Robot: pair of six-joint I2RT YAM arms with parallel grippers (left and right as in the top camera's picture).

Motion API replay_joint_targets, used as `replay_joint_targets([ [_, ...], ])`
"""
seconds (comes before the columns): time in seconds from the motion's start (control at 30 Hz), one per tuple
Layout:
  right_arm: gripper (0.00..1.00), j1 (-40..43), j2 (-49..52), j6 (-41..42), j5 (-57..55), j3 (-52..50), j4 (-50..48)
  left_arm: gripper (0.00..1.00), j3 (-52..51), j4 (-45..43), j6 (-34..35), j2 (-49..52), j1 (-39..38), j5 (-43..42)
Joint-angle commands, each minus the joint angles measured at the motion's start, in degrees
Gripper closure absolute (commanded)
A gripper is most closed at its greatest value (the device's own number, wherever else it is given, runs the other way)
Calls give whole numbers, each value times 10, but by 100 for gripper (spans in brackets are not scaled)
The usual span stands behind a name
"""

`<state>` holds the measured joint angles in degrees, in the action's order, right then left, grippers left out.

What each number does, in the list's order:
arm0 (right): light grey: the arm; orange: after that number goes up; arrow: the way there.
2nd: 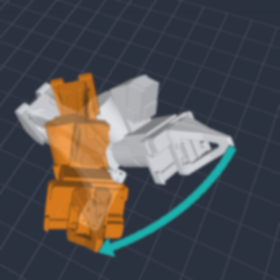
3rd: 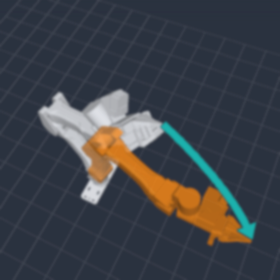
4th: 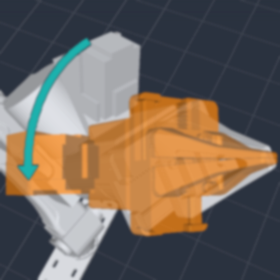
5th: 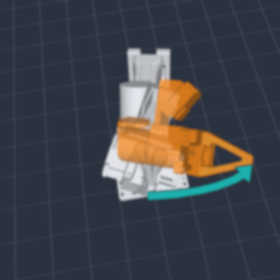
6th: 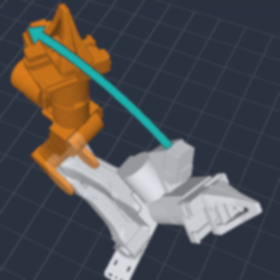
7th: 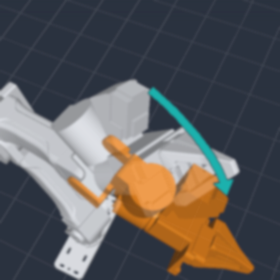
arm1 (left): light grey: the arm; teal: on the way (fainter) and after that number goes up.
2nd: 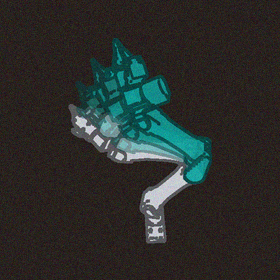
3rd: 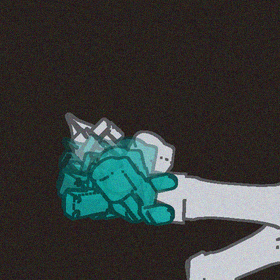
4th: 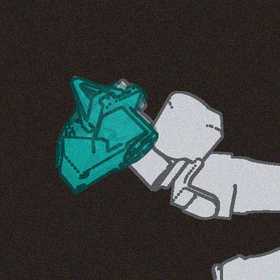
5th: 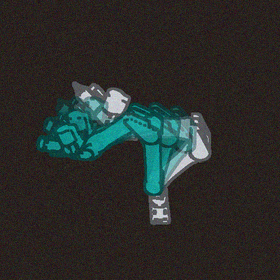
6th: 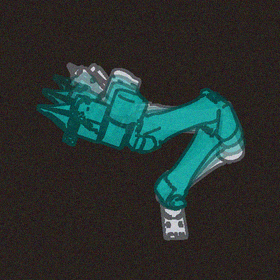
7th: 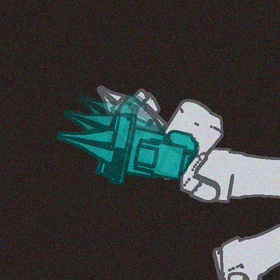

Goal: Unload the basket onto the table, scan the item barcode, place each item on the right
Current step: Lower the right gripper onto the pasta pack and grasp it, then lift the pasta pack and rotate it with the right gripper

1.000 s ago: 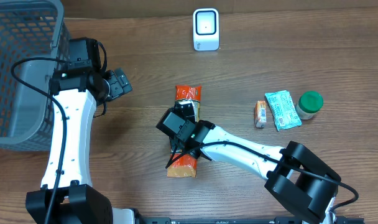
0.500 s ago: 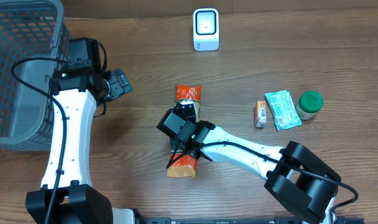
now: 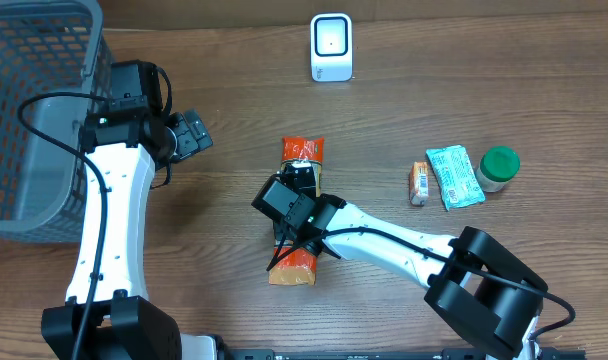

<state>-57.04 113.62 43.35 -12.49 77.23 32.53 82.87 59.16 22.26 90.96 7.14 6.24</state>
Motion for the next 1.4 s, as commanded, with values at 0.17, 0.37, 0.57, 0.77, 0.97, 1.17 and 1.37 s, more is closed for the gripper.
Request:
replay_joint_targets([
  [0.17,58,2,16,3,-10,-3,-3,0,-2,0,-7,4,0,2],
  [0.37,49,2,12,3,-13,5,-4,0,-2,0,-7,4,0,2],
  [0.57,36,2,13,3,-61,8,-2,0,-2,0,-6,4,0,2],
  [0.77,47,2,13,3,-54,7,-3,0,-2,0,-6,4,0,2],
  [0.97,61,2,13,3,-54,7,-2,0,-2,0,-6,4,0,2],
  [1.17,67,2,14,3,-55,5,3,0,-2,0,-6,4,0,2],
  [1.37,75,2,14,-2,-55,-1,-4,0,-2,0,-7,4,0,2],
])
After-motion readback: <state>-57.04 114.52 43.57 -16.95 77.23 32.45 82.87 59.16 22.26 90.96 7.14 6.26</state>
